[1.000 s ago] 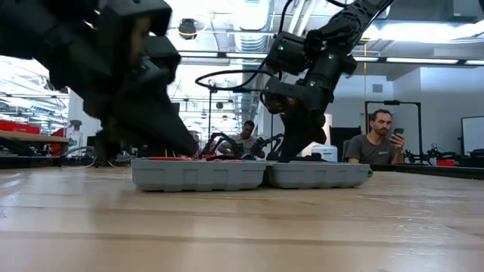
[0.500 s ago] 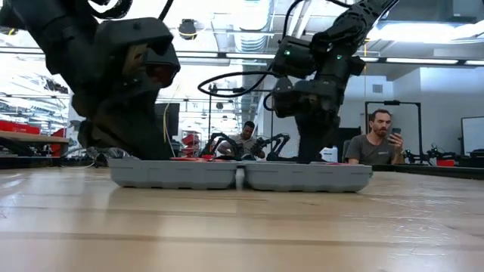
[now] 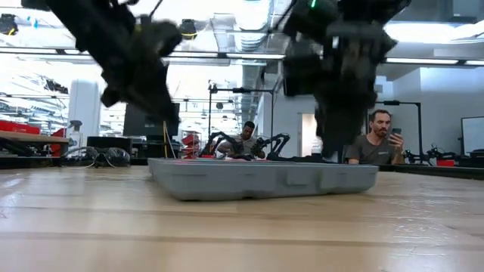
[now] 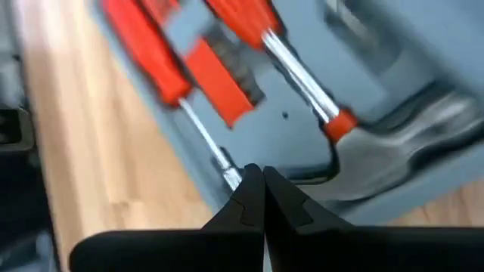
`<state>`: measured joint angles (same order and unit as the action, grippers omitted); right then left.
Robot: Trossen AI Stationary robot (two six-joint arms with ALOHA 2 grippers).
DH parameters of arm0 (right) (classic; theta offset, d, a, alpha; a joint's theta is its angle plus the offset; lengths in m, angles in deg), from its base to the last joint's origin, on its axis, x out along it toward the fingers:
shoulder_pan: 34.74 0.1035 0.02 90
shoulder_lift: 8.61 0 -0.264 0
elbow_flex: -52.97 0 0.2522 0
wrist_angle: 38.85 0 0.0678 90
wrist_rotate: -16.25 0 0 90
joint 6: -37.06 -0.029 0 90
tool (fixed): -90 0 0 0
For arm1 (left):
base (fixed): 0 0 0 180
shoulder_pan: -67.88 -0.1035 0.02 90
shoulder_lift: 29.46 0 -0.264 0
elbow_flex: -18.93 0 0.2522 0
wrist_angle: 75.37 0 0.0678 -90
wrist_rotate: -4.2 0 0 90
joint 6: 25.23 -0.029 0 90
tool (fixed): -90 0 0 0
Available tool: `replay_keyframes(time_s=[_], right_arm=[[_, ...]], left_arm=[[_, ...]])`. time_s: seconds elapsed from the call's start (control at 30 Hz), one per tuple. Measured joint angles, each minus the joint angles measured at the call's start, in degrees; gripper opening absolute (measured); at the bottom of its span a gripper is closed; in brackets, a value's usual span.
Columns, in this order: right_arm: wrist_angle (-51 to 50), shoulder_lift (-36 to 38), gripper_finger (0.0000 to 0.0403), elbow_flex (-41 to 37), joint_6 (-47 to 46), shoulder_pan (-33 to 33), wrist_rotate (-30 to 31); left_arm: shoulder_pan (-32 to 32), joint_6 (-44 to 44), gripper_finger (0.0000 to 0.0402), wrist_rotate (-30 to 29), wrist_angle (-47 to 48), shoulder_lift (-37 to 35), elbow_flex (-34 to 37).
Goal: Prefit tool cases
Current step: Open the gray prefit tool case
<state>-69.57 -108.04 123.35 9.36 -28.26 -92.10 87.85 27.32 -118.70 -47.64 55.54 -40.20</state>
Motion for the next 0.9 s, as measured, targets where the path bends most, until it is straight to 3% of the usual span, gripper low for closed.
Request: replay_keyframes(time_s=[0.17,0.3,0.53,0.7,0.9], right_arm=[[-2.68,5.32,0.0000,0.12,-2.13,0.67,8.44],[-4.65,7.86,0.0000,-0.40,-2.36,-1.06,12.34],[-1.10,9.41,0.0000,-9.40,-7.91,-4.94,12.76],[9.33,8.29,0.0000,-15.78,-14.85,-5.17,9.07],[18.63,4.73,0.0000,-16.92,-21.76,-1.07,7.88]], left_arm=[[3.04,3.46,0.0000,-0.34,1.46,-3.47,0.08],[6.31,10.58,0.0000,-0.83,1.92,-1.53,1.03],[10.25,20.17,0.0000,-1.13,1.36,5.52,1.70],[10.25,20.78,0.0000,0.82,0.43,10.54,1.70],[9.59,19.06,0.0000,0.64,0.10,12.43,1.55]])
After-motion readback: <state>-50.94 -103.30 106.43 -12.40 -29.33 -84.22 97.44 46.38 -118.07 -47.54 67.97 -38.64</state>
